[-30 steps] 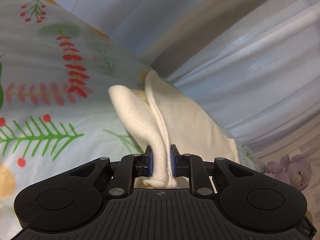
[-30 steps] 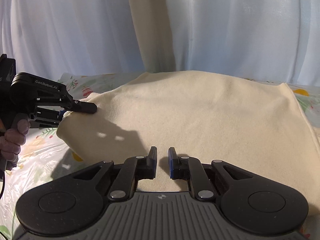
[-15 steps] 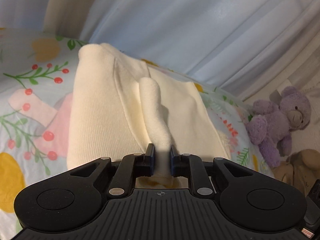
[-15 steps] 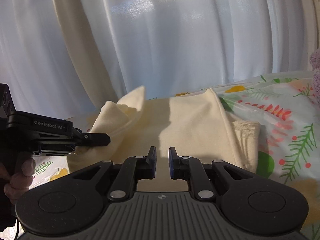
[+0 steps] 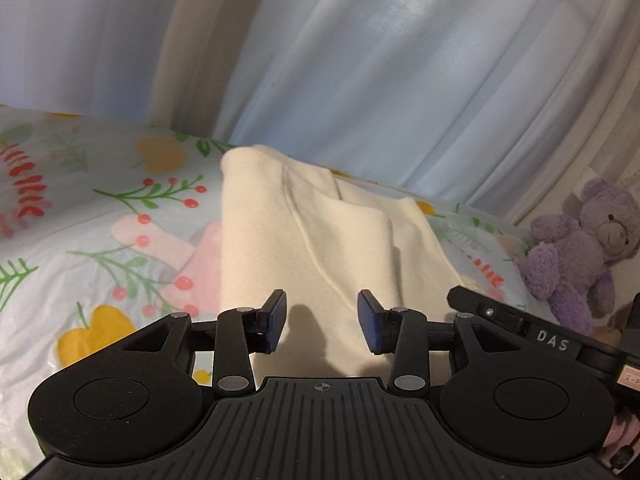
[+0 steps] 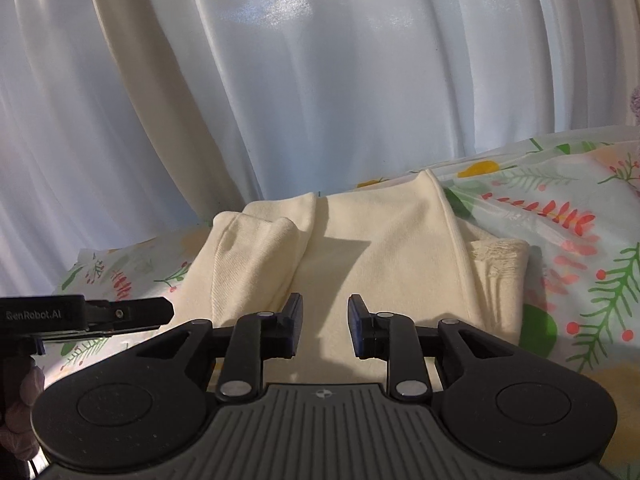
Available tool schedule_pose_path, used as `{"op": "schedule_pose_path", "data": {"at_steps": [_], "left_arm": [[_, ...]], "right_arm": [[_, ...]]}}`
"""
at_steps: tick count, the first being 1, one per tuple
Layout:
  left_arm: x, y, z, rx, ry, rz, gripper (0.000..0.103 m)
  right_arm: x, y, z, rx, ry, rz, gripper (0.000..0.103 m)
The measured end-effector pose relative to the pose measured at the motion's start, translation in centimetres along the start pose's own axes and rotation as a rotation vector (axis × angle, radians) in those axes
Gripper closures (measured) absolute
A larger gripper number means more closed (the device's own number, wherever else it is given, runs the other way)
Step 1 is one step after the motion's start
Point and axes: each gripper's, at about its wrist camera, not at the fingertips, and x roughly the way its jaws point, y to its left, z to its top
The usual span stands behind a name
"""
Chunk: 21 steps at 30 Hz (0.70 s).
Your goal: Fold small clothes
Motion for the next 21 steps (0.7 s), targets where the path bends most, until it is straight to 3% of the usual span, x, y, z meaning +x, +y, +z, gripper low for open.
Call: {"op": "schedule_pose_path", "data": {"at_steps": [3, 6, 8, 11, 13, 15, 17, 21], "left_arm": [[0.9, 1.3, -0.2, -0.073, 0.049, 0.022, 0.06], [1.2, 1.0, -0.4, -0.048, 0.038, 0.049, 0.06], [1.4, 0.5, -0.5, -0.013, 0.034, 0.064, 0.06], [1.6, 0.1, -1.1, 0.023, 0.044, 0.066, 0.058], [1.6, 0.0, -1.4, 0.036, 0.046, 0.075, 0.057], [1.2, -0.2, -1.5, 0.046, 0.051, 0.079, 0.044], [0.3, -0.1, -1.8, 0.018, 0.058, 0.067, 0.042], [-0.4, 0.3, -2.9, -0.022, 0.089, 0.031, 0.041]], "right_arm": [[1.4, 2.1, 1.0, -0.051, -0.033, 0.051, 0.079], [3.2, 3.8, 0.9, -0.089, -0.03, 0.08, 0.08], [4.8, 4.4, 0.1, -0.124, 0.009, 0.06, 0.082], [7.2, 3.5, -1.8, -0.142, 0.12, -0.044, 0.081], [6.9, 2.4, -2.1, -0.096, 0.096, -0.01, 0.08], [6.4, 1.5, -1.4, 0.001, 0.128, 0.012, 0.079], [6.3, 0.1, -0.8, 0.116, 0.156, 0.066, 0.075], [6.5, -2.5, -0.8, 0.311, 0.23, 0.214, 0.059]]}}
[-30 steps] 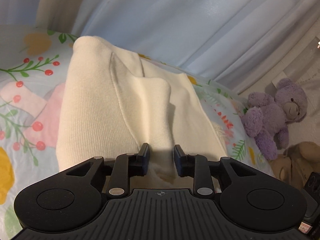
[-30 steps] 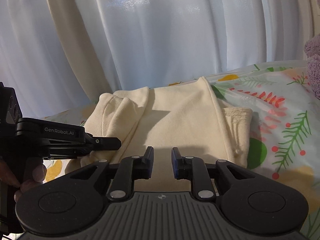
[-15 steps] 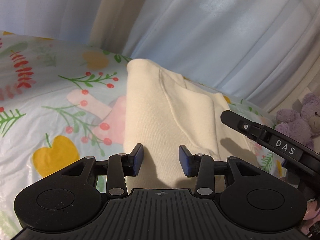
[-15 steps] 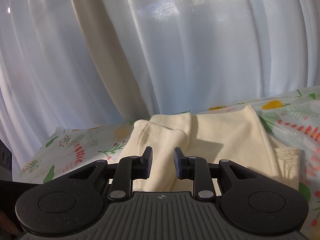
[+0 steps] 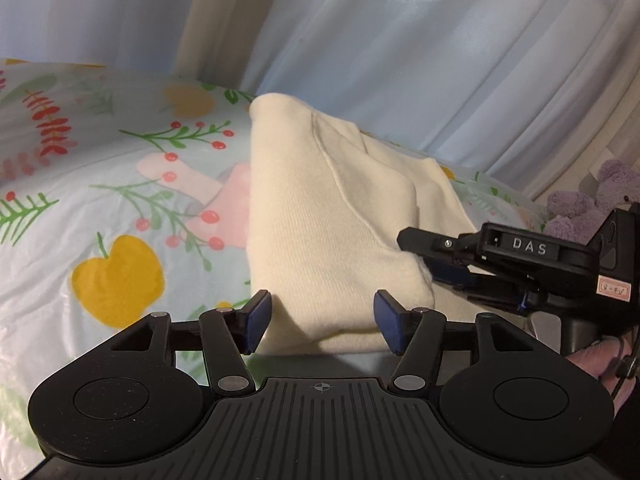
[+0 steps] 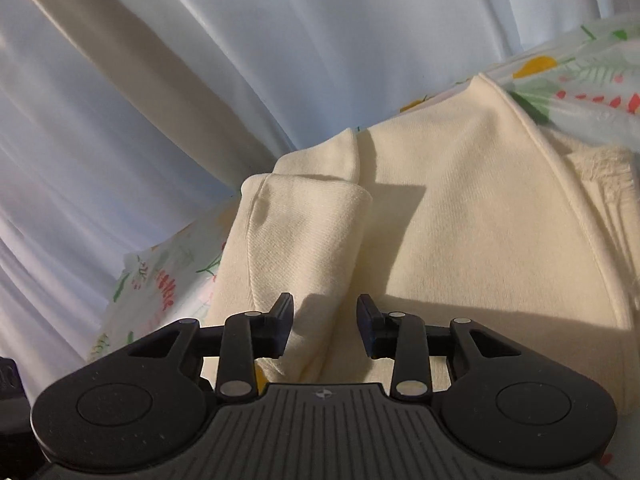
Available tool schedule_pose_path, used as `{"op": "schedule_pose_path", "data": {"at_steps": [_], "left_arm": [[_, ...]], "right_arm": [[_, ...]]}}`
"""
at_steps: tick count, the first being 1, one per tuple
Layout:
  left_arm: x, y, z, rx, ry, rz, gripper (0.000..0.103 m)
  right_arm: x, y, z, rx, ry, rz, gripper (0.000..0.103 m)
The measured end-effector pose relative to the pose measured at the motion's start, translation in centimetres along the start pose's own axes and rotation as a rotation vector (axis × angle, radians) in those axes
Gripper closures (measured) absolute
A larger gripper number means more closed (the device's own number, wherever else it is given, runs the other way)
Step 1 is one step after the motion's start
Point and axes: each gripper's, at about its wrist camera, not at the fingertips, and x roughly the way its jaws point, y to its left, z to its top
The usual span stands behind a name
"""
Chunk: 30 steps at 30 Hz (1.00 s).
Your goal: Fold small clothes
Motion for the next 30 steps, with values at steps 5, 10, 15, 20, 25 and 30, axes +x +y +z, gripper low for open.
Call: {"op": "schedule_pose_path", "data": {"at_steps": [5, 10, 15, 20, 25, 30], "left_arm": [[0.8, -0.6, -1.3, 0.066, 0.029, 0.058, 0.039], [1.4, -0.6, -1.2, 0.055, 0.03, 0.066, 0.037], [1.7, -0.6, -1.5, 0.057, 0.038, 0.077, 0.037], [1.9, -0.6, -1.1, 0.016, 0.028, 0.1, 0.037], [2.0, -0.7, -0.9, -0.011, 0.016, 0.125, 0.037], [2.6, -1.4, -1.0, -0.001, 0.024, 0.115, 0.035]], "right_arm": [[1.2, -0.7, 0.6, 0.124, 0.065, 0.12, 0.046], [2.7, 1.1, 0.7, 0.036, 0.078, 0.094, 0.048], [3.8, 2.1, 0.4, -0.034, 0.072, 0.065, 0.068], [2.1, 5.6, -0.4, -0.297, -0.078, -0.087, 0.085], [-2.2, 8.3, -1.4, -0.522, -0.282, -0.176, 0.089], [-4.7, 4.8, -0.7, -0.42, -0.313, -0.272, 0.089]]}}
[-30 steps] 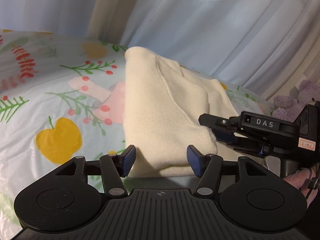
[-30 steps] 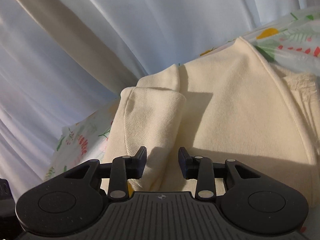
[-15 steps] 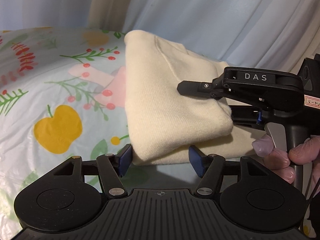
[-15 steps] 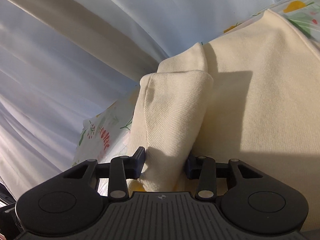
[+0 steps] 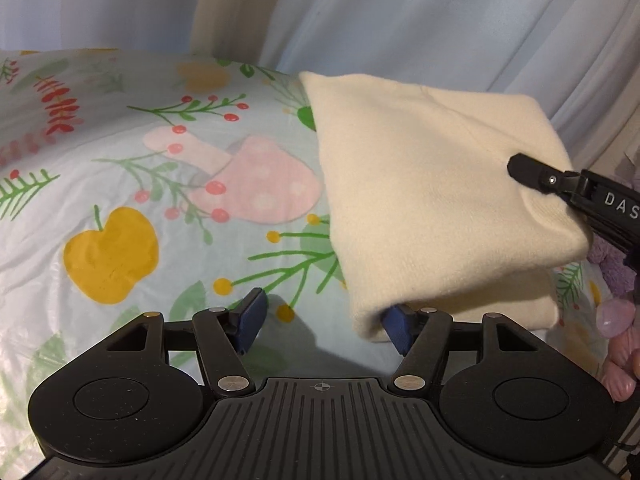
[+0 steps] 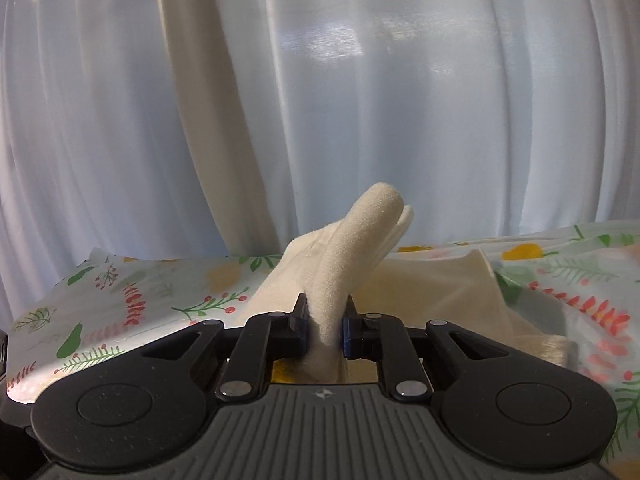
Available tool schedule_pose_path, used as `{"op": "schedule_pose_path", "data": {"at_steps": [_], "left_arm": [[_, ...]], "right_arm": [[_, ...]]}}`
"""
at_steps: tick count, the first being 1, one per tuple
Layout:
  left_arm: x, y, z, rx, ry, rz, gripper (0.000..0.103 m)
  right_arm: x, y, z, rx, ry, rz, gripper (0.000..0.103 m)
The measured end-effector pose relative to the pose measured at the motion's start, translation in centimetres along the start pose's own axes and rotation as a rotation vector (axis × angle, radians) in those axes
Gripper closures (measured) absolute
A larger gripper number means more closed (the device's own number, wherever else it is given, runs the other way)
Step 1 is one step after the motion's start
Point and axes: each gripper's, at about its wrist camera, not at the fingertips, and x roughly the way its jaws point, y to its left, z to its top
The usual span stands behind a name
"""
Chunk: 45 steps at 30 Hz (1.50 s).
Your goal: Fold small clothes
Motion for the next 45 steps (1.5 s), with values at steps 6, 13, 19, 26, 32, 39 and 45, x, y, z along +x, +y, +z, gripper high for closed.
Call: {"op": "schedule_pose_path", "data": {"at_steps": [6, 13, 19, 26, 32, 39, 45], "left_arm": [[0.3, -1.2, -0.2, 0.06, 0.017, -0.004, 0.035], [0.7, -1.8, 0.0, 0.087, 0.025, 0.006, 0.031], [0.6, -2.1, -0.3, 0.09, 0.039, 0.009, 0.029], [0.6, -2.1, -0.5, 0.104, 0.046, 0.007, 0.026], [0.8, -2.5, -0.6, 0.121, 0.048, 0.018, 0.025], [0.7, -2.6, -0.4, 0.115, 0.068, 0.019, 0.022], [0.3, -2.1, -0.3, 0.088, 0.114, 0.014, 0.016]], "right_arm": [[2.2, -6.8, -2.0, 0.295, 0.162, 0.056, 0.074], [4.0, -5.9, -2.3, 0.338, 0.208, 0.125, 0.077], [-0.5, -0.4, 0.0, -0.081, -0.049, -0.066, 0.087], [-0.4, -3.8, -0.7, 0.015, -0.026, -0.175, 0.087], [-0.9, -4.9, -2.0, 0.058, -0.007, -0.2, 0.087], [0.7, -6.1, -3.9, 0.014, 0.062, -0.215, 0.082], [-2.0, -8.6, -2.5, 0.162, 0.072, -0.201, 0.061]]}}
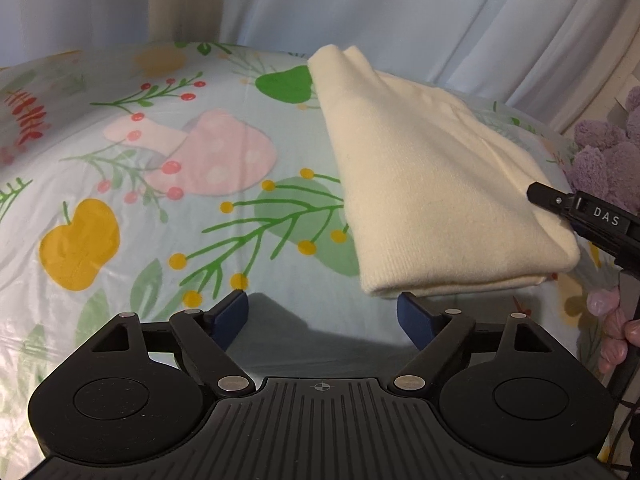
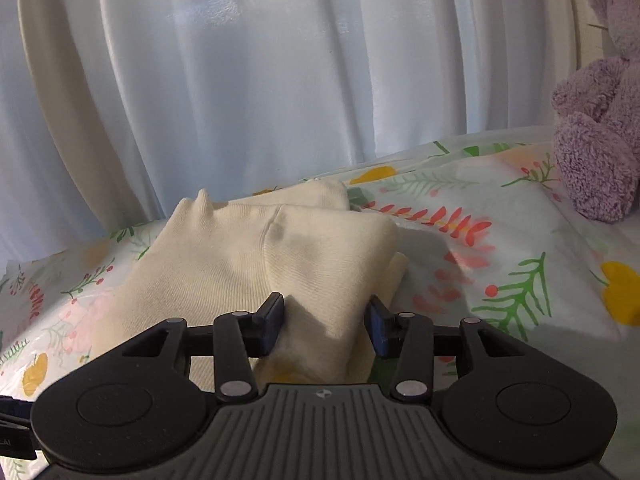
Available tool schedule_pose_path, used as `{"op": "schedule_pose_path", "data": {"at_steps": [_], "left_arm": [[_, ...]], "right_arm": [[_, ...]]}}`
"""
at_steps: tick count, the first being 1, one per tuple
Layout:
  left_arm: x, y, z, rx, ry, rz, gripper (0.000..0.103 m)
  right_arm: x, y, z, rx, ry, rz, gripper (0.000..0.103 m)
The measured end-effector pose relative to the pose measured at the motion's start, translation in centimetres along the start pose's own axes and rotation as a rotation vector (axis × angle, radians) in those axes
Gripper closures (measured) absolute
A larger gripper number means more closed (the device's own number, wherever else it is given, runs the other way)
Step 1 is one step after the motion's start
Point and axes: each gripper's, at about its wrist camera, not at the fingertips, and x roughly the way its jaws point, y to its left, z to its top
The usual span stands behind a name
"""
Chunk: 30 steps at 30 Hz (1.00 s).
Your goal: Fold small clothes
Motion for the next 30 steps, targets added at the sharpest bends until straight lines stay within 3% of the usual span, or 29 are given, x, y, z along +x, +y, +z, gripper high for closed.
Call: {"op": "schedule_pose_path", "data": {"at_steps": [3, 9, 11, 13, 18, 21, 25, 30], "left_arm": [[-0.1, 0.1, 0.1, -0.014, 0.007, 0.012, 0.014], [-0.3, -0.1, 0.1, -0.017, 0.019, 0.036, 0.014], [-0.6, -0.2, 0.2, -0.012, 0.019, 0.04, 0.014], [-1.1, -0.2, 0.3, -0.01, 0.01, 0.041, 0.013], [-2.5, 0.3, 1.3, -0.021, -0.041, 0.031, 0.013], [-2.6, 0.5, 2.8, -0.021, -0.07, 0.031, 0.013], [-1.5, 0.1, 5.2, -0.011, -0.083, 0.019, 0.012], [1.0, -1.8, 7.5, 0.044, -0.097, -0.002, 0.011]], "right_arm": [[-1.3, 0.1, 0.5, 0.0, -0.031, -0.012, 0.06], [-1.4, 3.8, 1.0, -0.118, -0.049, 0.072, 0.061], [-0.7, 5.8, 0.9, -0.191, -0.041, 0.097, 0.062], [0.2, 7.3, 0.5, -0.244, -0.031, 0.114, 0.07], [3.1, 7.4, -1.3, -0.285, 0.031, 0.114, 0.075], [3.4, 6.0, -1.9, -0.272, -0.008, 0.17, 0.076], [3.0, 5.0, -0.2, -0.178, 0.048, 0.217, 0.077], [4.1, 4.4, 3.3, -0.158, 0.01, 0.132, 0.076]]}}
